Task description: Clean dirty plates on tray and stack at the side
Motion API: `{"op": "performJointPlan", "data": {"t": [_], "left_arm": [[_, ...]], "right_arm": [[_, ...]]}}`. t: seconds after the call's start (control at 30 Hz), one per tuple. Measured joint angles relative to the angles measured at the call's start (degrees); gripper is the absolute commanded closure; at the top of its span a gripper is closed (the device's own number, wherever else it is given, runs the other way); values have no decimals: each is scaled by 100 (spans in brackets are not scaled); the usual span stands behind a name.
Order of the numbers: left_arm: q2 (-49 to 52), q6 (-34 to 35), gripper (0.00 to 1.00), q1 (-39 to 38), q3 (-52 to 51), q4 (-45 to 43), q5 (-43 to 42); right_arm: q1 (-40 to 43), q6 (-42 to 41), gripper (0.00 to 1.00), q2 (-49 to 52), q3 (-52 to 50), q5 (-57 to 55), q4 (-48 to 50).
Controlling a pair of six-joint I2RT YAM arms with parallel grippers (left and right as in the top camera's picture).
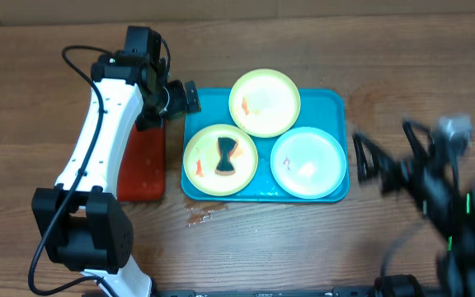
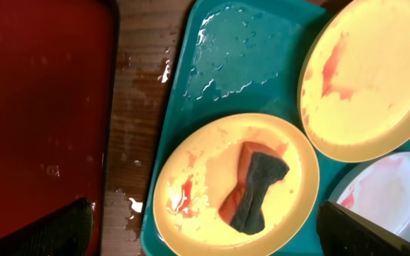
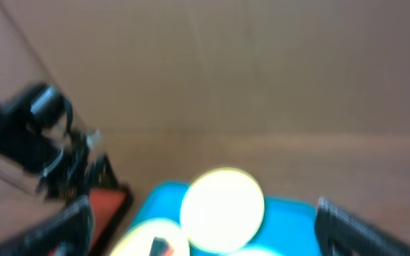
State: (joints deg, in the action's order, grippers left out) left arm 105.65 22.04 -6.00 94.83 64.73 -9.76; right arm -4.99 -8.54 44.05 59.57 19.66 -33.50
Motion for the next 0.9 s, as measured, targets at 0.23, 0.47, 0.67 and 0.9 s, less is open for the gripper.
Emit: {"op": "performJointPlan", "data": {"t": [0.23,0.47,0.67,0.9], "left_arm": [[0,0,0,0,2,-2,-13],[0,0,4,0,2,22,-13],[0,0,15,0,2,87,-13],[0,-116,24,-114,2,157,-11]], "right_arm": [[-85,48,45,3530,1600,2179,-616],[-1010,-487,57,5311,1600,1344,-815],[-1878,-796,57,6061,1602,490,-520],[-2409,-925,59,6765,1602,-181,-205]]}}
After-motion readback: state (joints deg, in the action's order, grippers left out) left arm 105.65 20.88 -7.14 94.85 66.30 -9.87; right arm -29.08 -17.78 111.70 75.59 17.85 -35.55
